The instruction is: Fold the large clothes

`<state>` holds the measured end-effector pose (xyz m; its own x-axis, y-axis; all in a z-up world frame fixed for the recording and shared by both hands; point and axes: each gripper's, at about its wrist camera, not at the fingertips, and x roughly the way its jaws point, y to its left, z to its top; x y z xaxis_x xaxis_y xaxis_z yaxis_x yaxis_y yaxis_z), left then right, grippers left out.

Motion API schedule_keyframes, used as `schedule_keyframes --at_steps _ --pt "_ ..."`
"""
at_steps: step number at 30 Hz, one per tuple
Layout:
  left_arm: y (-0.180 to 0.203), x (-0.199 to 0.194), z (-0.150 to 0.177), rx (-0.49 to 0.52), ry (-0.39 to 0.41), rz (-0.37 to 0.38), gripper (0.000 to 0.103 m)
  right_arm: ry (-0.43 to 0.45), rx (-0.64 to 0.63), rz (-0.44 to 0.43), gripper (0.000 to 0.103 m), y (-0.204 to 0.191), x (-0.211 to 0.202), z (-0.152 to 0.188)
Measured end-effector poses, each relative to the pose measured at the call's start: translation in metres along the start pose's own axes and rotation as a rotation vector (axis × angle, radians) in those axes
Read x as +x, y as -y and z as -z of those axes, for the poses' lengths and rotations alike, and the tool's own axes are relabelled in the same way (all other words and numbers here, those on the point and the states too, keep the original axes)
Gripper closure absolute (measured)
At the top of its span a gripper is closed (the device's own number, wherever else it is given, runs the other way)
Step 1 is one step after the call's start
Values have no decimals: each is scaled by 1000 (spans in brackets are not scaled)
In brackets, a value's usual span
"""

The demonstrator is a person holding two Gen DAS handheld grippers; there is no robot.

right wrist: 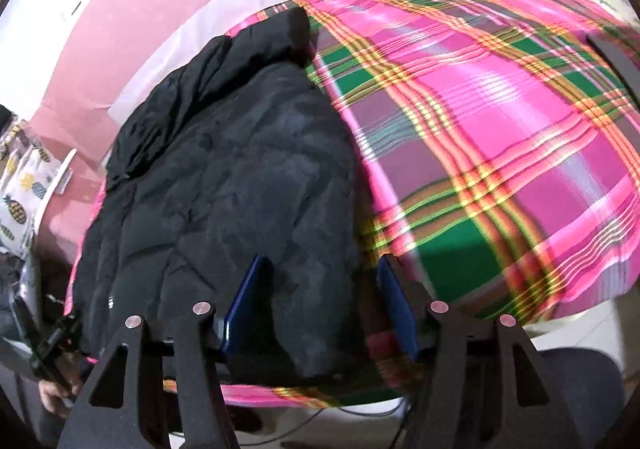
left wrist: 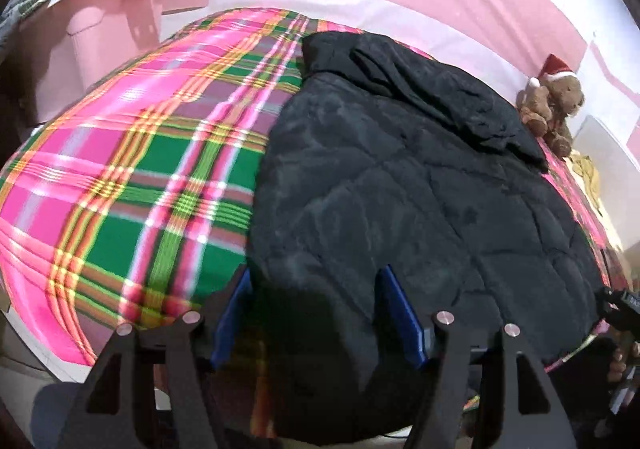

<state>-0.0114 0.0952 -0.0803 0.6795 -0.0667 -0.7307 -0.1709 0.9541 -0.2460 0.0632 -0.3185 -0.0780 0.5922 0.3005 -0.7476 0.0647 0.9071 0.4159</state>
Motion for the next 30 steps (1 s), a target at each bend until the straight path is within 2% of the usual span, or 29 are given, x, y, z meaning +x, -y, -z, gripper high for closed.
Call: schedule_keyframes --at_steps 3,6,7,8,9,10,11,14,20,30 --pt "6 3 6 13 -2 8 35 -46 2 -72 43 -8 4 6" --pt "10 8 7 24 -9 -10 35 -49 -13 -59 43 -12 7 10" --pt "11 9 5 22 -14 -11 36 -52 4 -65 46 -9 8 9" --pt "12 9 4 24 -18 -8 45 -51 16 -60 57 -6 9 8" --pt "12 8 3 26 -22 -3 49 -53 21 -55 61 -6 11 7" --pt "13 7 1 26 -23 -1 61 -53 29 -59 75 -4 11 6" --pt "14 4 -1 26 -20 1 73 -47 41 -72 81 -3 8 5" --pt "16 -16 -12 16 17 28 83 -8 24 -88 88 -12 -7 2" --pt "24 -84 -28 26 157 97 86 93 -25 -168 89 -34 -66 -1" --pt "14 -177 -20 -13 267 185 86 236 -25 -251 90 -46 -171 26"
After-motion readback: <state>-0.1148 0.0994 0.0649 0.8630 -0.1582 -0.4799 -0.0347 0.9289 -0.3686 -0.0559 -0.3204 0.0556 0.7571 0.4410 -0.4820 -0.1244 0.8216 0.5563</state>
